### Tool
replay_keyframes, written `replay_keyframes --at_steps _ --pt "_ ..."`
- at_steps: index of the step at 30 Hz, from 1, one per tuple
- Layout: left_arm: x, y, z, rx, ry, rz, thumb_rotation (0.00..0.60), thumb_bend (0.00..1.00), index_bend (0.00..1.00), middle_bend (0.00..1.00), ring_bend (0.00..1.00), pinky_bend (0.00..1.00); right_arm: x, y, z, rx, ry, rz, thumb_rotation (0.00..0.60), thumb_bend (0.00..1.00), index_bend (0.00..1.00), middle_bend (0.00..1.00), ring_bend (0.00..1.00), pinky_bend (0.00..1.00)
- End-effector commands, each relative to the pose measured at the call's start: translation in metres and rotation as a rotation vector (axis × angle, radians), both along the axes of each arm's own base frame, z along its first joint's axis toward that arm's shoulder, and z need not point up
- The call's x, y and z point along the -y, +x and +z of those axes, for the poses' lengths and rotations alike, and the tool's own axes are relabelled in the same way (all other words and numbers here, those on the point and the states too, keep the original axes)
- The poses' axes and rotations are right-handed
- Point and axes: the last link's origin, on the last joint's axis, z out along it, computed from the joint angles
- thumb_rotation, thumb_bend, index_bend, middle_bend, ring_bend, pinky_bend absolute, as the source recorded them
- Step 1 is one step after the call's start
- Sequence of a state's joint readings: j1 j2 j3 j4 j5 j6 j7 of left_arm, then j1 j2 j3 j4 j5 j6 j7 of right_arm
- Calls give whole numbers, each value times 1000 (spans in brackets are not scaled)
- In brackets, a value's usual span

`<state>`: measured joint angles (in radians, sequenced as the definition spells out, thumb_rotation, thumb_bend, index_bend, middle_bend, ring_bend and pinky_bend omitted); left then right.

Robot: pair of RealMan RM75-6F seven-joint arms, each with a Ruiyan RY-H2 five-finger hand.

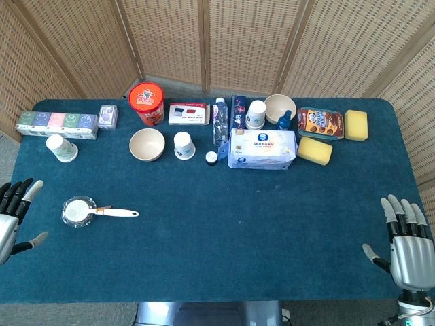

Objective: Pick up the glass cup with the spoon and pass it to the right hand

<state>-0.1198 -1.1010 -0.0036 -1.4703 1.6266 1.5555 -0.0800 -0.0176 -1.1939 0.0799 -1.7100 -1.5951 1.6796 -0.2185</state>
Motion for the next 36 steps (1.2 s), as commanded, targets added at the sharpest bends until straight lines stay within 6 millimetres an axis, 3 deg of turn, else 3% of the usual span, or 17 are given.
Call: replay_keyframes --at_steps 1,11,19,27,36 --pt "0 -1 0 -7 -6 17 600 0 0 0 0 0 0 0 0 4 3 -1 600 0 0 0 0 0" --pt "-2 -5 -4 -19 -38 55 600 0 0 0 0 0 -2 2 0 18 15 3 600 0 0 0 0 0" --pt "-18 -26 -25 -76 -177 160 600 0 0 0 0 0 -3 2 4 40 17 -4 600 0 0 0 0 0" --pt "-50 -45 -37 -163 -279 250 600 0 0 0 0 0 -2 2 2 38 27 -8 600 0 0 0 0 0" --pt "-79 -47 -59 -194 -342 314 600 0 0 0 0 0 -1 0 2 39 22 -22 600 0 0 0 0 0"
